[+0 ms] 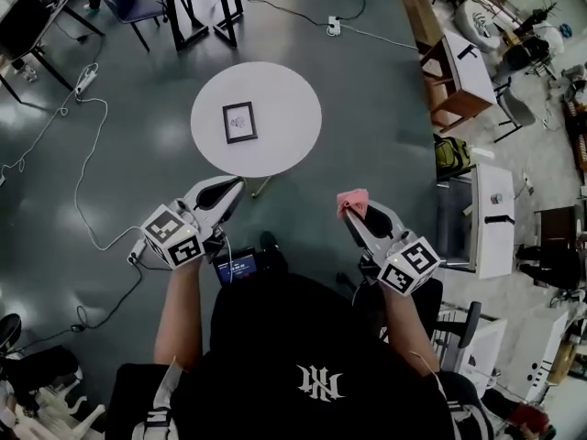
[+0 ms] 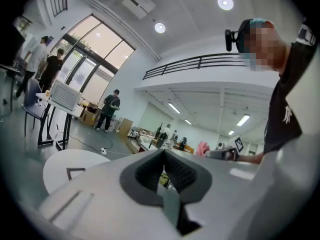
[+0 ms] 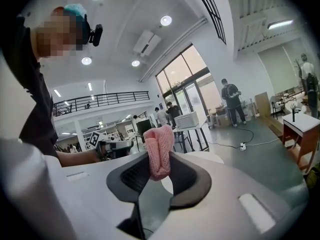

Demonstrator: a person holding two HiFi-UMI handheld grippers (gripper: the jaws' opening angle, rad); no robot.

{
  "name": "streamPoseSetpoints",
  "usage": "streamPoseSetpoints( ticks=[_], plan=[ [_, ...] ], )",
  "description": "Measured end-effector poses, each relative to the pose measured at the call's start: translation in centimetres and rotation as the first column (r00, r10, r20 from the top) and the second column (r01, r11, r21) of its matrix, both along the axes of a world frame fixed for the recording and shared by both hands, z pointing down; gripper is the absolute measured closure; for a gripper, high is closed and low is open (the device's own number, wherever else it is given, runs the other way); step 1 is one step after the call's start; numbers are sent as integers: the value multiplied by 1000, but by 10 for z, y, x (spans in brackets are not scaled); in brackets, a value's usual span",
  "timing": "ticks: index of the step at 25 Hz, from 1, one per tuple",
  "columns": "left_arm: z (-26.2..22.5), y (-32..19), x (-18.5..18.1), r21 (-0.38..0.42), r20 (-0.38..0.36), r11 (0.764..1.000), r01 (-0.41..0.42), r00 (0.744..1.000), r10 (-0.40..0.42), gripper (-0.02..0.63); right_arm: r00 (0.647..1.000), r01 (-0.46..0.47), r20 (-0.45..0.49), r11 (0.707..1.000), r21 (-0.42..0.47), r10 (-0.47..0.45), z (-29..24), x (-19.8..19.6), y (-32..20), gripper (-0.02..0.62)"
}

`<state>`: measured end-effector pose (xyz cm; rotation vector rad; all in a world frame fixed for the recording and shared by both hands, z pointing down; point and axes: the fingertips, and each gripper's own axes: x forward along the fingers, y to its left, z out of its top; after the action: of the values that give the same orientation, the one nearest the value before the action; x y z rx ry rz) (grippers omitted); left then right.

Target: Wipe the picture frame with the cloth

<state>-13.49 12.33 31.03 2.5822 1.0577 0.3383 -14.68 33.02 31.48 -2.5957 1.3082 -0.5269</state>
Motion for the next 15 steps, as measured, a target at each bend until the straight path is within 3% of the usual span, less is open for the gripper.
streamPoseSetpoints(
  ticks=[5,11,15],
  plan=[
    [13,-48,54,-34,49,997,65,997,-63,603,998,60,-19,998,-19,-60,-10,68,-54,502],
    [21,-94,76,-65,72,986,156,986,-152,603,990,144,6,989,-30,-144,-4,114,-99,502],
    [24,-122,86,-116,95,961,251,966,-240,603,975,222,15,974,-45,-222,2,150,-131,502]
  ],
)
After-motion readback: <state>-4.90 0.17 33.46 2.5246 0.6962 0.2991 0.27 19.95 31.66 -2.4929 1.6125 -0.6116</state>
